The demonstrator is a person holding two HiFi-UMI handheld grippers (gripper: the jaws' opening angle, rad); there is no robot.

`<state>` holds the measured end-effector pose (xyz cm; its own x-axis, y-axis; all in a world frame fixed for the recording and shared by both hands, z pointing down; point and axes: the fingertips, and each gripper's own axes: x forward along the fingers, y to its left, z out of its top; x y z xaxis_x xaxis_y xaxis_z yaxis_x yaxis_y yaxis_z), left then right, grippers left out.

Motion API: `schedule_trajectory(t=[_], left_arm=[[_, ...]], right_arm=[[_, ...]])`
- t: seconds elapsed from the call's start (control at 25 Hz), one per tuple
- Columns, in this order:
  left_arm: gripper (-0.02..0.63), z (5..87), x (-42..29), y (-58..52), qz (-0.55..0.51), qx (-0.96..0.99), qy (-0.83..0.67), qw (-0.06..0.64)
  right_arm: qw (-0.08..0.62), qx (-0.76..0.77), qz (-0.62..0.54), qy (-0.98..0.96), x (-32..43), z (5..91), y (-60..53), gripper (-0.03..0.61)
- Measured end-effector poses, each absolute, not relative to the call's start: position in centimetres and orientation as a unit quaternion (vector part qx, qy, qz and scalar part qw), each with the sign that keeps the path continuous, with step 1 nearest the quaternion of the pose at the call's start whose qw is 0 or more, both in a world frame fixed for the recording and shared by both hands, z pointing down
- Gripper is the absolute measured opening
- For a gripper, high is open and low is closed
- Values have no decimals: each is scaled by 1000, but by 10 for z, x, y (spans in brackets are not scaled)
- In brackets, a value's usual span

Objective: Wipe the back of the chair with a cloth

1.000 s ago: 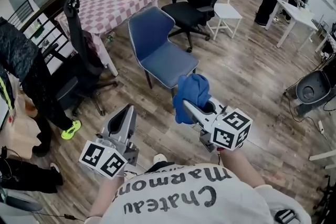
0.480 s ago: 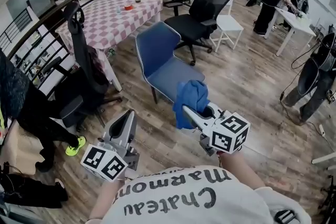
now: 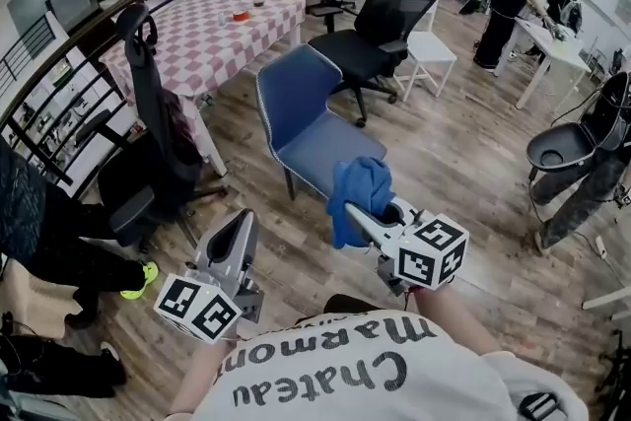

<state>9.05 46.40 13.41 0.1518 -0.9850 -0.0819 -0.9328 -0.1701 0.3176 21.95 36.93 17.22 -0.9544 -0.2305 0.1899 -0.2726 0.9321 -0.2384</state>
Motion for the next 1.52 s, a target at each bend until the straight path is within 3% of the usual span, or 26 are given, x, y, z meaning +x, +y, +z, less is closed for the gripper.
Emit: schedule_trajectory(t=[0.52,1.52], left_arm=[[7,150,34,439,-145,717,-674,108],[6,124,-47,273,-157,698,-693,88]], right_arm=[[77,103,151,-980,168,190,325,89],[67,34,135,-988,58,165,145,89]])
